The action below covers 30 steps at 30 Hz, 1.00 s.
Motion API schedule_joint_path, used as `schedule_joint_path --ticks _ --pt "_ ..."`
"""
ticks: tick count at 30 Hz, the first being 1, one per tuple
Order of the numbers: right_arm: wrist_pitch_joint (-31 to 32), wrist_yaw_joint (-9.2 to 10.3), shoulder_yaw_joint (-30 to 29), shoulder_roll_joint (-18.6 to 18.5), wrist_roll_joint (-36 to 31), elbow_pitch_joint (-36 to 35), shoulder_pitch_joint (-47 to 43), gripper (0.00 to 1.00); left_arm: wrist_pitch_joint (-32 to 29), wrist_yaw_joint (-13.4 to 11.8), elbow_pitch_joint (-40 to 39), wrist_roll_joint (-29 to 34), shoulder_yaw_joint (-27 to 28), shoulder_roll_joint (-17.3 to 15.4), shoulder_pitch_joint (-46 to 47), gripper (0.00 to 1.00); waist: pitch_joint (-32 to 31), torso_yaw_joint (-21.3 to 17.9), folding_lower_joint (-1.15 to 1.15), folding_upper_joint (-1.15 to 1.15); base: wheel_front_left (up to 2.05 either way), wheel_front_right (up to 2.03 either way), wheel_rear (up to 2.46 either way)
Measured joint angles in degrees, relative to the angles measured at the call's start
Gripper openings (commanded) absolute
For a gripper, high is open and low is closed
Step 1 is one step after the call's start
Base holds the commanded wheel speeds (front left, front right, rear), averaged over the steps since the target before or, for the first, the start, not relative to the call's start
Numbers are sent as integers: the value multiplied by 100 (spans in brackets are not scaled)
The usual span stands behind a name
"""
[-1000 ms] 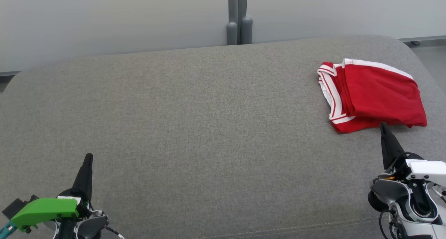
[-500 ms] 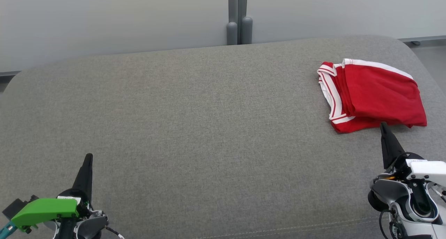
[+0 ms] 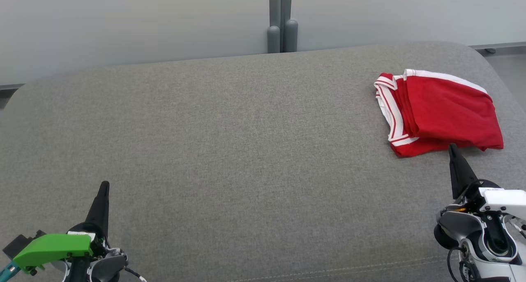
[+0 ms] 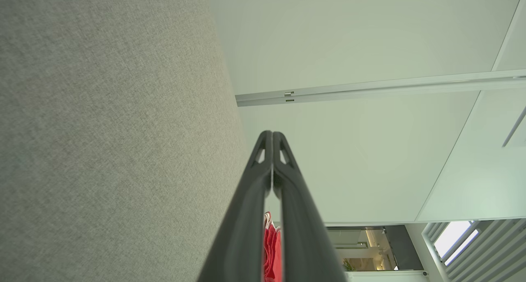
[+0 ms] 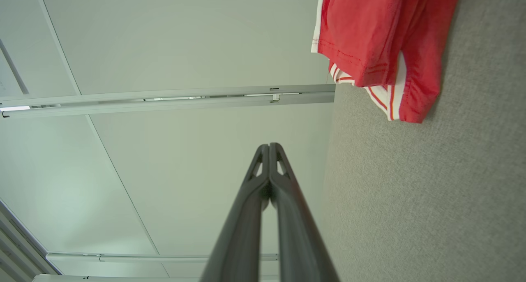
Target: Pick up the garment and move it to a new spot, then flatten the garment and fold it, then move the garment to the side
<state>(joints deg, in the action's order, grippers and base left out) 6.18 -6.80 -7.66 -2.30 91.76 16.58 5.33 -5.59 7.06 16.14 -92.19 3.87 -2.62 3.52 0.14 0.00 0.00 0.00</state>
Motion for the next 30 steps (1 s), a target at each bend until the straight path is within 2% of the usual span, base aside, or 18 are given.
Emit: schedule_joint_path --ticks 30 --pt "0 0 -1 0 0 -16 -1 0 -1 0 2 0 4 2 1 0 1 0 0 0 0 0 0"
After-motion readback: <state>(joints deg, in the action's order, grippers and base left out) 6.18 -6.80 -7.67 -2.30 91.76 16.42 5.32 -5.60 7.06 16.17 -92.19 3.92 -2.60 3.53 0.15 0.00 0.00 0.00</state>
